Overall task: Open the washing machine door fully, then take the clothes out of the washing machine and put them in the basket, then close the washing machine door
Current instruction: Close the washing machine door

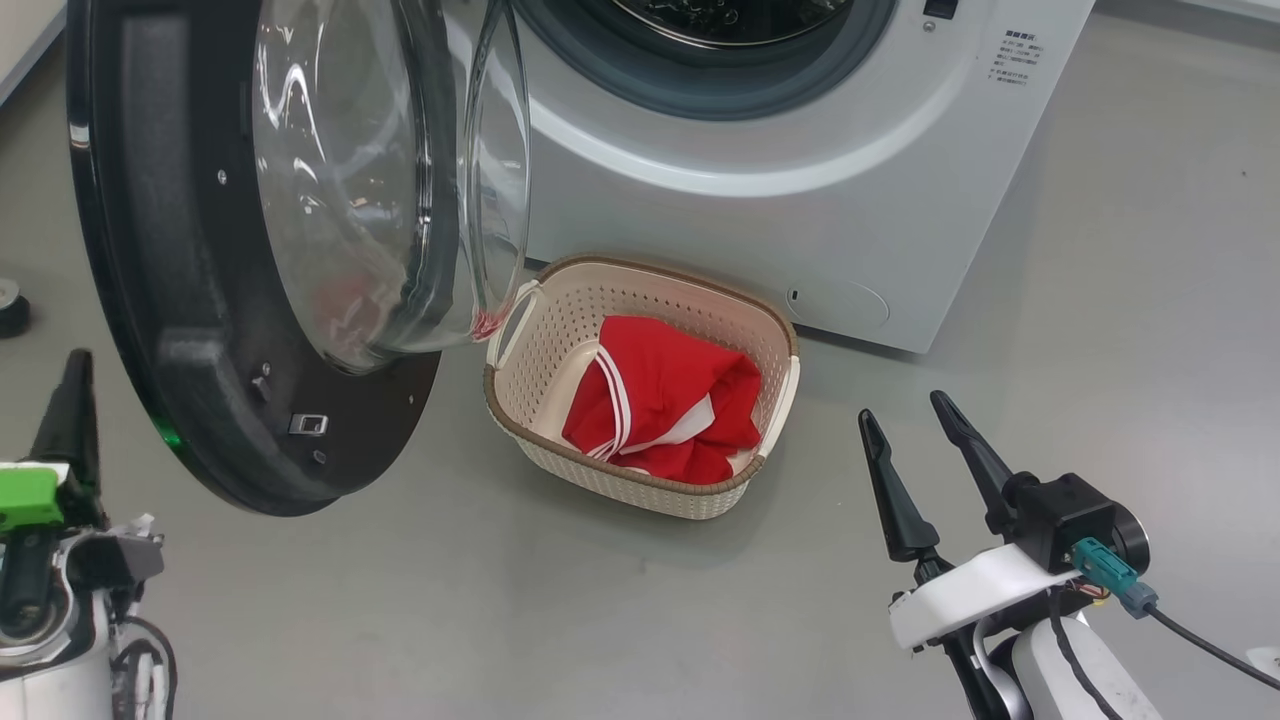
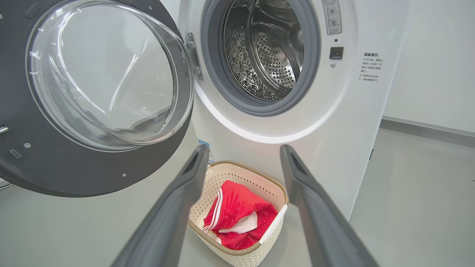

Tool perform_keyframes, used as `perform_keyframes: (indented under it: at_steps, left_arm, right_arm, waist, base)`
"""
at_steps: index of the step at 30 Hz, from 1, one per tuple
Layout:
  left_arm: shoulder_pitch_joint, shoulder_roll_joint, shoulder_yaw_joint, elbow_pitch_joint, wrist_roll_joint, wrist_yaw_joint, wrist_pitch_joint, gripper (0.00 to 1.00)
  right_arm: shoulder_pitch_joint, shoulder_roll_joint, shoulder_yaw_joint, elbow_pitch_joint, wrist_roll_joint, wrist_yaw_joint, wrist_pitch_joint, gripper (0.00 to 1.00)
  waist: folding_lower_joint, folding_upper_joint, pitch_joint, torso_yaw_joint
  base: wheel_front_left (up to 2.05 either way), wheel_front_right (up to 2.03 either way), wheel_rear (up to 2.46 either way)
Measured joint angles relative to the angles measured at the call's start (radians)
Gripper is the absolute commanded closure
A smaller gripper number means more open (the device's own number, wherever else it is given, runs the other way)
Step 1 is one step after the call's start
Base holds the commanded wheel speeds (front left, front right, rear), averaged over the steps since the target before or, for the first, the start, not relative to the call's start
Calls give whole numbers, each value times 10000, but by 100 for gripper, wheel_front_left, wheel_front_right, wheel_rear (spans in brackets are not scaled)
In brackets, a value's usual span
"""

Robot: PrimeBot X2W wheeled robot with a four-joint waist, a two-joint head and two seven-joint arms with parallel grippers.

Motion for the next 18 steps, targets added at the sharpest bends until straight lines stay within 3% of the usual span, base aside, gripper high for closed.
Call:
perform_keyframes:
  at_steps: [10,18]
  left_arm:
    - [-331,27,474,61,-1735,1218,1910,100]
    - [-354,221,336,-165,-2151,1509,2940,100]
  right_arm:
    - [-1,2,4,6,0,0,0,0]
    - [-4,2,2,12,0,0,0,0]
  waist:
    - [0,0,3,-20]
    - [0,0,5,-19]
  base:
    - [0,0,0]
    - [0,0,0]
